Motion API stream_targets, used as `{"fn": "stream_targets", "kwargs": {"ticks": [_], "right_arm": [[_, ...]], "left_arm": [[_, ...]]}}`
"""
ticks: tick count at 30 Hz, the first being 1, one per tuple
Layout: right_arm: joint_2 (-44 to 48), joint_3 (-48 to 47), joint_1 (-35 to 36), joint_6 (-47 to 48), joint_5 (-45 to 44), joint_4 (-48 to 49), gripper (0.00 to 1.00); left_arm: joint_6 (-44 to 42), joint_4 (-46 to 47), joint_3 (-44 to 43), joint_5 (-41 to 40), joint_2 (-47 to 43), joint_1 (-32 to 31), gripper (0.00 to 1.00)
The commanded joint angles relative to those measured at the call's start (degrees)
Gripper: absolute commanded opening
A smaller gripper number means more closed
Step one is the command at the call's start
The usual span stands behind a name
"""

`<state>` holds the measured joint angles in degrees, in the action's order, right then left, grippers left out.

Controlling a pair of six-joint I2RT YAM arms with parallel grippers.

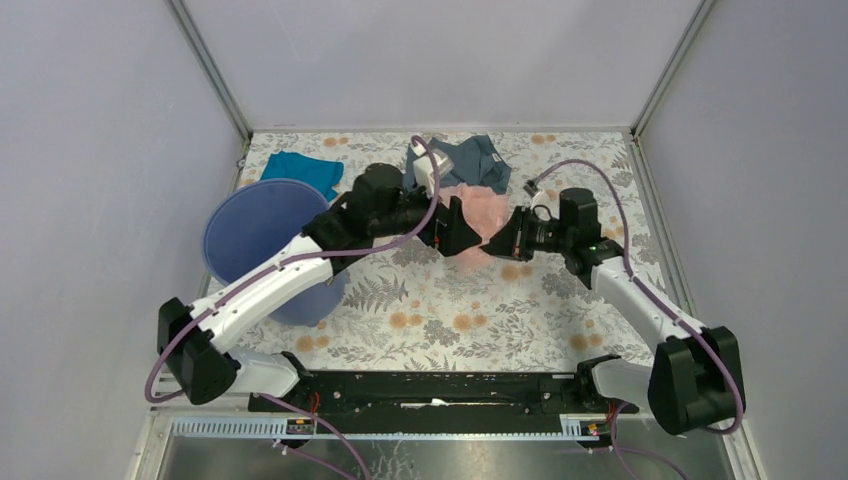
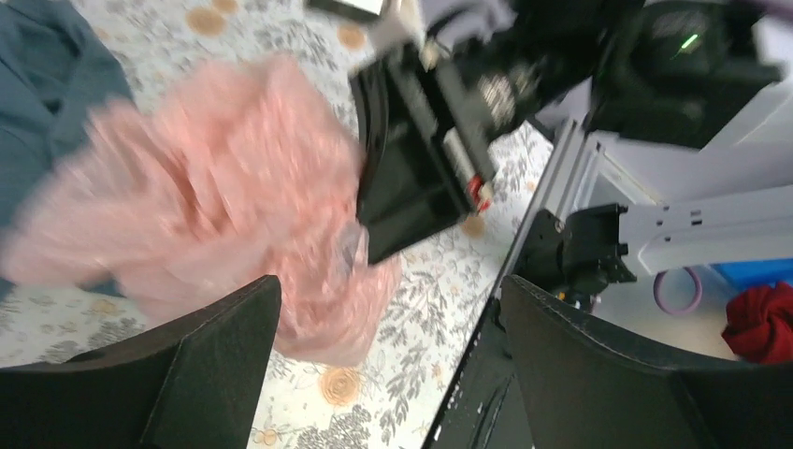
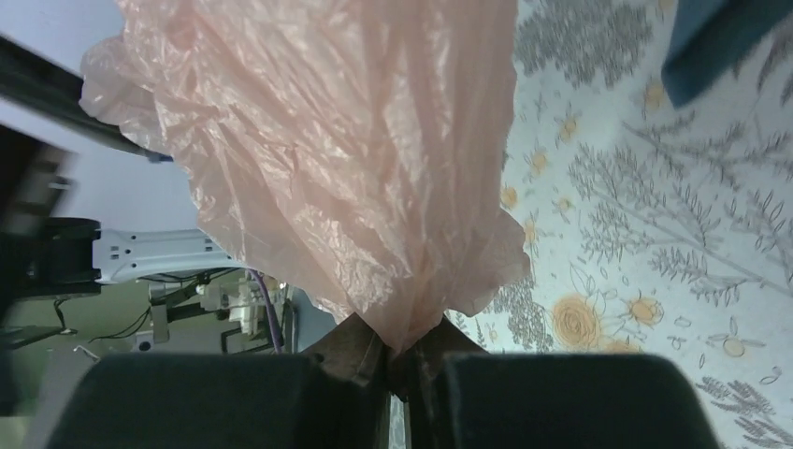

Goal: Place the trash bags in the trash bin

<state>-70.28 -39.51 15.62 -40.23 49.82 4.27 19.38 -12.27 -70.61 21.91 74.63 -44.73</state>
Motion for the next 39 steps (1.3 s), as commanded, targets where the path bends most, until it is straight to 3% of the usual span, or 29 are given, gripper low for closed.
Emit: {"fn": "stream_targets", "kwargs": {"ticks": [1, 6, 11, 18, 21, 28, 33, 36, 39], "right_arm": [[4.9, -6.0, -2.8, 2.6, 1.6, -6.2, 0.10], [6.3, -6.7, -4.0, 2.7, 2.1, -5.8, 0.15], [5.8, -8.1, -4.0, 9.6, 0.3, -13.8, 0.15], [9.9, -4.9, -4.0, 7.1, 1.5, -9.5, 0.17], [10.4, -4.2, -4.0, 7.1, 1.0, -8.6, 0.17], [9.7, -2.3, -2.8, 9.0, -0.1, -9.5, 0.17], [9.1, -2.5, -0.7, 13.3, -5.7, -14.8, 0.19], [8.5, -2.9, 0.6, 13.2, -6.7, -14.5, 0.23], [8.1, -4.0, 2.2, 14.7, -13.0, -17.3, 0.40]], "left_arm": [[-1.8, -0.3, -3.1, 4.0, 2.4, -2.4, 0.89], [-2.0, -1.8, -3.5, -0.5, 2.7, -3.6, 0.88], [-2.1, -3.6, -3.9, -6.2, 3.2, -3.5, 0.93], [-0.2, -5.9, -5.9, -1.9, 8.6, -3.6, 0.89], [1.2, -4.7, -5.4, -0.3, 10.0, -4.0, 0.79], [0.6, -4.8, -5.1, -4.1, 8.6, -4.0, 0.42], [-0.8, -4.7, -4.6, -6.5, 6.2, -4.0, 0.27], [-1.0, -4.7, -4.8, -6.1, 6.4, -4.0, 0.11], [-1.1, -5.2, -5.3, -5.9, 6.5, -4.0, 0.00]]}}
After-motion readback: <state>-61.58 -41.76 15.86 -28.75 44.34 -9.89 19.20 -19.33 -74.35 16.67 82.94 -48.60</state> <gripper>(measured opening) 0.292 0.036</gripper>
